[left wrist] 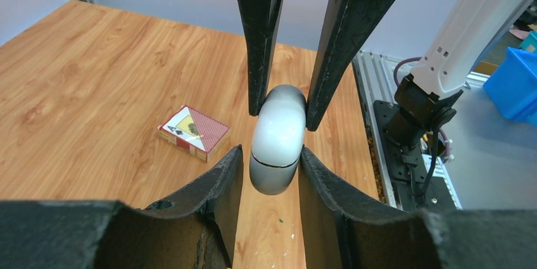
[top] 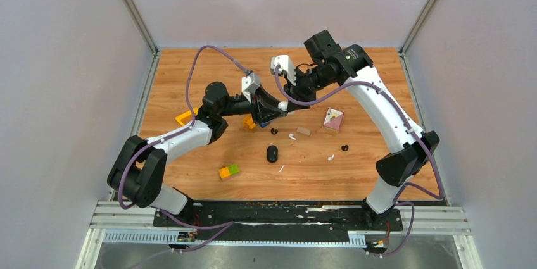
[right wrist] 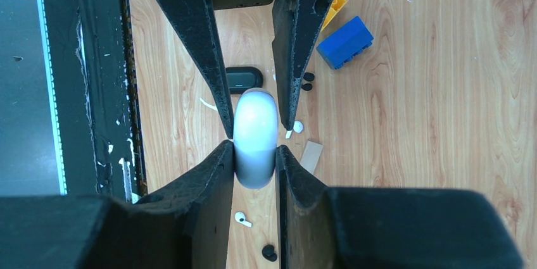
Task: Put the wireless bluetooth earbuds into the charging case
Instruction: Pass from the right arm to the left, then open the charging case to the charging case, then move the left earbud to the center of the board.
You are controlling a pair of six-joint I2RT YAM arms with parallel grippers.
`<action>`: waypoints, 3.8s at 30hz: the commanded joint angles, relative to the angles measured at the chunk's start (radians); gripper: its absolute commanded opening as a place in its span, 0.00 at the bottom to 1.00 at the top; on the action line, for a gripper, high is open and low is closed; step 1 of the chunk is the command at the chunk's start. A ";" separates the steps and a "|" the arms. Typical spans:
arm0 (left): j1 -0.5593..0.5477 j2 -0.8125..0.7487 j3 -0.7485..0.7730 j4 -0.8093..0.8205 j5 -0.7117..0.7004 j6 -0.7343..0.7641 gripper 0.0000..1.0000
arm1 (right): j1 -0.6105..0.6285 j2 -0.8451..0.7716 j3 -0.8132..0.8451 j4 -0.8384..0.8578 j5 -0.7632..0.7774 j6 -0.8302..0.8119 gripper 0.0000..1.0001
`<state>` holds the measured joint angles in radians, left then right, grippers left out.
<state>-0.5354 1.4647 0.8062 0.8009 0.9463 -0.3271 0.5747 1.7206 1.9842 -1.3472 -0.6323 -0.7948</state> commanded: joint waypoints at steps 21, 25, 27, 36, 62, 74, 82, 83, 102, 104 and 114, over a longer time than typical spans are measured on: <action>-0.003 -0.007 0.012 0.029 0.002 0.045 0.00 | -0.002 -0.018 0.011 0.039 0.012 0.044 0.32; -0.003 -0.013 0.010 0.053 0.040 0.078 0.00 | -0.024 -0.019 0.005 0.073 0.004 0.100 0.45; -0.003 -0.017 0.009 0.057 0.050 0.091 0.00 | -0.048 -0.009 0.014 0.071 -0.010 0.112 0.45; -0.003 -0.021 0.003 0.059 0.055 0.086 0.00 | -0.078 0.002 0.052 0.088 -0.037 0.158 0.45; 0.063 -0.052 0.071 0.130 -0.004 -0.177 0.00 | -0.461 -0.158 -0.033 0.136 -0.212 0.329 0.44; 0.145 -0.122 0.235 -0.067 0.002 -0.264 0.00 | -0.556 -0.288 -0.596 0.047 -0.025 -0.262 0.24; 0.184 -0.149 0.208 -0.130 -0.001 -0.221 0.00 | -0.417 -0.323 -0.797 0.258 0.043 -0.268 0.19; 0.187 -0.152 0.202 -0.132 0.000 -0.218 0.00 | -0.390 -0.308 -0.794 0.265 0.048 -0.268 0.19; 0.310 -0.226 0.147 -0.192 -0.019 -0.176 0.00 | -0.124 0.197 -0.488 0.456 0.175 -0.429 0.28; 0.316 -0.229 0.149 -0.200 -0.016 -0.168 0.00 | -0.109 0.236 -0.443 0.442 0.166 -0.448 0.30; 0.339 -0.232 0.151 -0.212 -0.029 -0.165 0.00 | -0.072 0.380 -0.287 0.239 0.112 -0.605 0.38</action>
<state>-0.2123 1.2678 0.9451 0.5838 0.9287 -0.5117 0.4908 2.0594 1.6207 -0.9882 -0.4732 -1.2938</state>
